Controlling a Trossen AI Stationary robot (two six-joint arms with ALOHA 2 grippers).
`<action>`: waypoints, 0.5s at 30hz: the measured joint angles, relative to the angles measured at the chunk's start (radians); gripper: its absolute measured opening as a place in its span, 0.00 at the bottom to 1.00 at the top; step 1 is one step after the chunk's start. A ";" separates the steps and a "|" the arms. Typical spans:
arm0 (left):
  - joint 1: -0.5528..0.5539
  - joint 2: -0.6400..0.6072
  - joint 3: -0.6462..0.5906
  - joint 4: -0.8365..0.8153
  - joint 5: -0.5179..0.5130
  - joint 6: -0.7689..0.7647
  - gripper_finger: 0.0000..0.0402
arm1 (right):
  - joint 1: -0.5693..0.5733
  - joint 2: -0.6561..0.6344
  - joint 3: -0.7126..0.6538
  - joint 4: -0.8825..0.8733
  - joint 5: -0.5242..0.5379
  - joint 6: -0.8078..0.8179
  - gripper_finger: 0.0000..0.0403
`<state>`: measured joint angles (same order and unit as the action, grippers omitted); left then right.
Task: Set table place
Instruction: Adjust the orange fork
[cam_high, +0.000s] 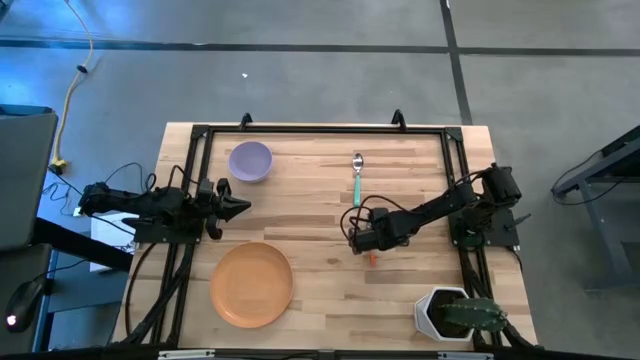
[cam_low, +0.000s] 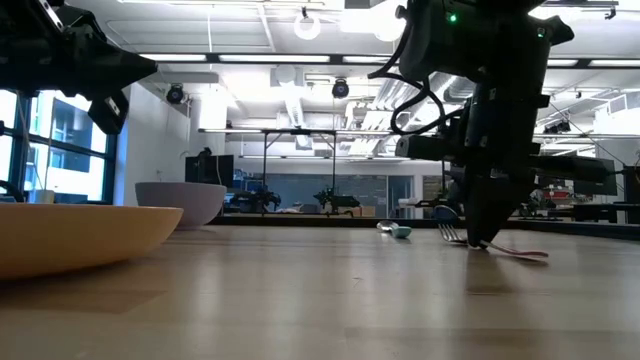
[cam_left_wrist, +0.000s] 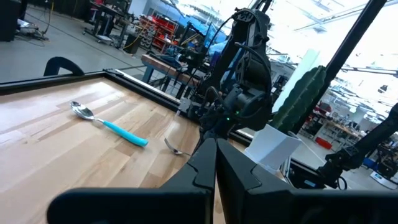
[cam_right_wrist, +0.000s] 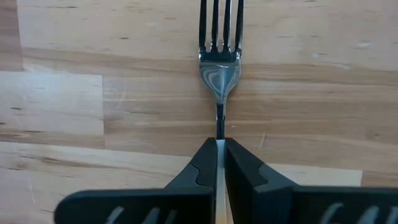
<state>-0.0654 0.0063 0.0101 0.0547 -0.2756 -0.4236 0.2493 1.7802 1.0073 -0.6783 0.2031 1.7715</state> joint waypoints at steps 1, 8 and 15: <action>0.000 0.000 0.000 0.000 0.000 0.000 0.00 | 0.000 0.000 0.000 0.000 0.000 -0.003 0.00; 0.000 0.000 0.000 0.000 0.000 0.000 0.00 | 0.000 0.000 0.000 -0.003 -0.009 -0.022 0.05; 0.000 0.000 0.000 0.000 0.001 0.000 0.00 | 0.000 0.000 0.000 -0.002 -0.011 -0.022 0.10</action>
<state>-0.0658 0.0063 0.0101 0.0547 -0.2749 -0.4236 0.2493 1.7802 1.0073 -0.6800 0.1926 1.7493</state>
